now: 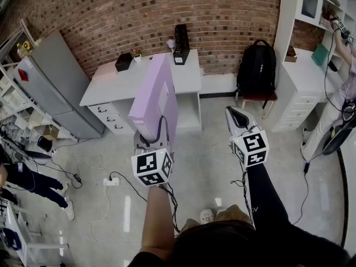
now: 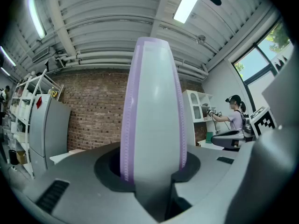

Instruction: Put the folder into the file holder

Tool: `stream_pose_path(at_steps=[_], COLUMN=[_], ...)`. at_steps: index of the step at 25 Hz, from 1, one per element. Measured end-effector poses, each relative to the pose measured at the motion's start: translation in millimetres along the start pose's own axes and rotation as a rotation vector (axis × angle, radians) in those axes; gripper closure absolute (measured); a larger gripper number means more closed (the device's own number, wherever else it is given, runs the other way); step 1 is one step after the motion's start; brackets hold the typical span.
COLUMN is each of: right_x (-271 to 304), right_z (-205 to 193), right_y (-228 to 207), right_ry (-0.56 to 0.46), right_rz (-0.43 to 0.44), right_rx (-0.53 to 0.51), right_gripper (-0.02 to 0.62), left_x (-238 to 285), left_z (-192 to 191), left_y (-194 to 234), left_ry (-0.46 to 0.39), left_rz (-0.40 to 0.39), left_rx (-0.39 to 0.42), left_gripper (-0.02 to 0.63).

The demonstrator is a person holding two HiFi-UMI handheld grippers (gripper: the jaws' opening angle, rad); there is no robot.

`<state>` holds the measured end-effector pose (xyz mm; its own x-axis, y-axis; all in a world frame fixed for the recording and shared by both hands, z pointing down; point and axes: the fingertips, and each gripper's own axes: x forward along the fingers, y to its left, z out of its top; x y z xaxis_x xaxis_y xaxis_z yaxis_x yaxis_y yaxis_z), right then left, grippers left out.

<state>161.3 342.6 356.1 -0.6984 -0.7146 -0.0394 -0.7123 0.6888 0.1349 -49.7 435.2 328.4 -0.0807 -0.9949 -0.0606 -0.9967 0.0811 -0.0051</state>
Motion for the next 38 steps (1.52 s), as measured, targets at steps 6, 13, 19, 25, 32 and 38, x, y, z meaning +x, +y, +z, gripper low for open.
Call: stream_pose_path(at_steps=[6, 13, 19, 25, 32, 38], right_x=[0, -2, 2, 8, 21, 37], right_z=[2, 5, 3, 2, 6, -7], right_y=[-2, 1, 13, 13, 10, 4], right_ry=[-0.005, -0.008, 0.004, 0.001, -0.014, -0.007], right_rz=[-0.003, -0.013, 0.000, -0.014, -0.001, 0.009], right_rx=[0.008, 0.002, -0.020, 0.001, 0.006, 0.026], right_gripper=[0.595, 0.595, 0.595, 0.595, 0.595, 0.595], left_x=[1, -3, -6, -1, 11, 26], left_z=[0, -3, -5, -8, -6, -13], left_y=[-1, 5, 12, 18, 18, 21], left_ry=[0.003, 0.012, 0.014, 0.011, 0.000, 0.009], left_rz=[-0.007, 0.005, 0.007, 0.009, -0.013, -0.003], left_rx=[-0.001, -0.005, -0.015, -0.018, -0.019, -0.009], left_gripper=[0.449, 0.449, 0.449, 0.449, 0.448, 0.448])
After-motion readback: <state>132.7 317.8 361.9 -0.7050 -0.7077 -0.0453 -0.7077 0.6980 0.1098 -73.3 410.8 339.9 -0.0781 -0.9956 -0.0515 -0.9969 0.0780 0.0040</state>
